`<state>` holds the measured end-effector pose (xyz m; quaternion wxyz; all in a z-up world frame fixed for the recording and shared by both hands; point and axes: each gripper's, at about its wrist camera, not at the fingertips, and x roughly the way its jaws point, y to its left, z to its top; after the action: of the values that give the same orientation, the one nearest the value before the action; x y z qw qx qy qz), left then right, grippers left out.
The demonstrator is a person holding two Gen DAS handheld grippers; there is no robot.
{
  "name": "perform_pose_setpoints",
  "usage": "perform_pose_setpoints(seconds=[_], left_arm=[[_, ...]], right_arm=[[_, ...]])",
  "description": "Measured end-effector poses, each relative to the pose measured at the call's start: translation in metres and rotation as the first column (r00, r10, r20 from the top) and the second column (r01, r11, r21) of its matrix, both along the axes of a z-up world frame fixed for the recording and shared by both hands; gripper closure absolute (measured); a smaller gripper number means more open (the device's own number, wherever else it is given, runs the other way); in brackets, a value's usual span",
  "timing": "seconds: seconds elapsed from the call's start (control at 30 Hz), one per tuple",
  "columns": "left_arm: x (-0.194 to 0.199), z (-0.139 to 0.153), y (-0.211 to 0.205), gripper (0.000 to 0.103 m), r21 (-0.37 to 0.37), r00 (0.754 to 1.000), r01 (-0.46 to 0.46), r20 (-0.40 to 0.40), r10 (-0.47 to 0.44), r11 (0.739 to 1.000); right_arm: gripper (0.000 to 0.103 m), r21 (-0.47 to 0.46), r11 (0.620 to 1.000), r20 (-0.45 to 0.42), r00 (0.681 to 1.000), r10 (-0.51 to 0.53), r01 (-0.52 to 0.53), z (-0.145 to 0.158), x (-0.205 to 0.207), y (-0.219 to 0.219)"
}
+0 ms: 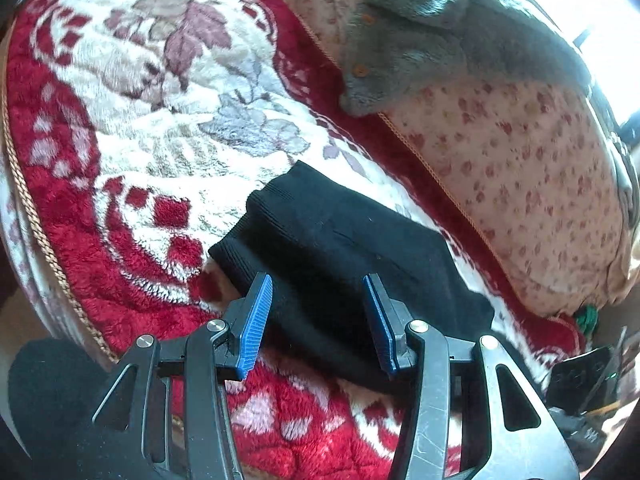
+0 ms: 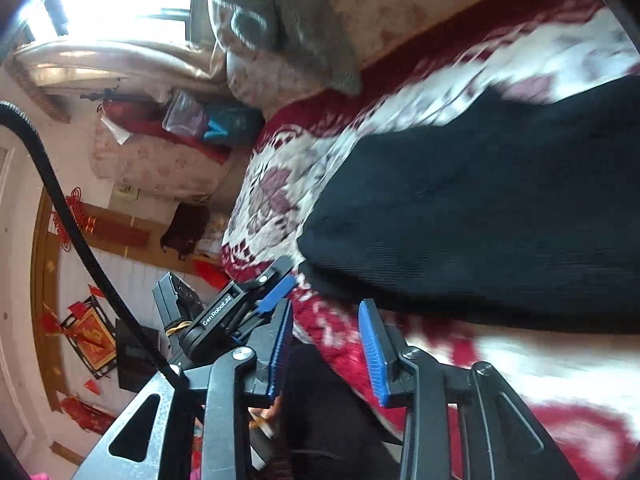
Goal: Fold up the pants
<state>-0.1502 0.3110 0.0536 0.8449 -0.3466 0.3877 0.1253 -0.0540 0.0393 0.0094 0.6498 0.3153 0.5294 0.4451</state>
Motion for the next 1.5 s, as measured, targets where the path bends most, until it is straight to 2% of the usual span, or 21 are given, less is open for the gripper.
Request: perform_pose_setpoints(seconds=[0.23,0.4,0.47,0.67,0.73,0.8,0.83,0.9,1.0,1.2,1.37,1.5], left_arm=[[0.014,-0.010,0.012,0.058,-0.065,1.000,-0.003,0.016,0.004,0.998],[0.024,-0.016,0.019,0.057,-0.110,1.000,-0.007,0.027,0.010,0.994],[0.029,-0.019,0.022,0.052,-0.121,0.999,-0.016,0.029,0.020,0.993],[0.041,-0.025,0.030,0.052,-0.159,0.998,-0.035,0.037,0.042,0.987],[0.043,-0.027,0.033,0.052,-0.172,0.997,-0.046,0.046,0.055,0.984],[0.044,-0.027,0.034,0.070,-0.164,0.997,-0.047,0.056,0.057,0.985],[0.044,-0.027,0.034,0.083,-0.151,0.997,-0.046,0.053,0.055,0.987],[0.044,-0.025,0.032,0.087,-0.137,0.997,-0.036,0.063,0.045,0.990],[0.039,-0.017,0.029,0.090,-0.129,0.996,-0.017,0.081,0.028,0.991],[0.014,0.007,0.029,0.090,-0.120,0.991,0.019,0.137,-0.002,0.993],[-0.003,-0.011,0.032,0.090,-0.122,0.997,-0.005,0.080,0.015,0.993],[-0.002,-0.032,0.033,0.090,-0.099,0.999,-0.028,0.034,0.031,0.995]], right_arm=[[0.065,0.024,0.995,-0.126,0.988,-0.090,0.093,-0.029,0.011,0.031],[0.065,0.016,0.986,-0.178,0.971,-0.159,0.164,-0.043,0.016,0.029],[0.062,0.018,0.984,-0.186,0.967,-0.174,0.180,-0.044,0.016,0.027],[0.061,0.014,0.979,-0.179,0.964,-0.199,0.205,-0.046,0.020,0.027],[0.065,0.037,0.977,-0.195,0.960,-0.200,0.211,-0.049,0.022,0.026],[0.072,0.052,0.976,-0.196,0.961,-0.196,0.210,-0.052,0.025,0.026],[0.077,0.066,0.975,-0.200,0.960,-0.195,0.212,-0.053,0.026,0.025],[0.083,0.101,0.972,-0.210,0.959,-0.189,0.213,-0.057,0.028,0.020],[0.089,0.118,0.972,-0.177,0.967,-0.182,0.204,-0.053,0.028,0.015],[0.089,0.133,0.981,-0.115,0.985,-0.125,0.140,-0.030,0.018,0.014],[0.089,0.124,0.986,-0.135,0.986,-0.097,0.114,-0.032,0.010,0.020],[0.089,0.073,0.995,-0.153,0.986,-0.061,0.073,-0.051,0.005,0.033]])
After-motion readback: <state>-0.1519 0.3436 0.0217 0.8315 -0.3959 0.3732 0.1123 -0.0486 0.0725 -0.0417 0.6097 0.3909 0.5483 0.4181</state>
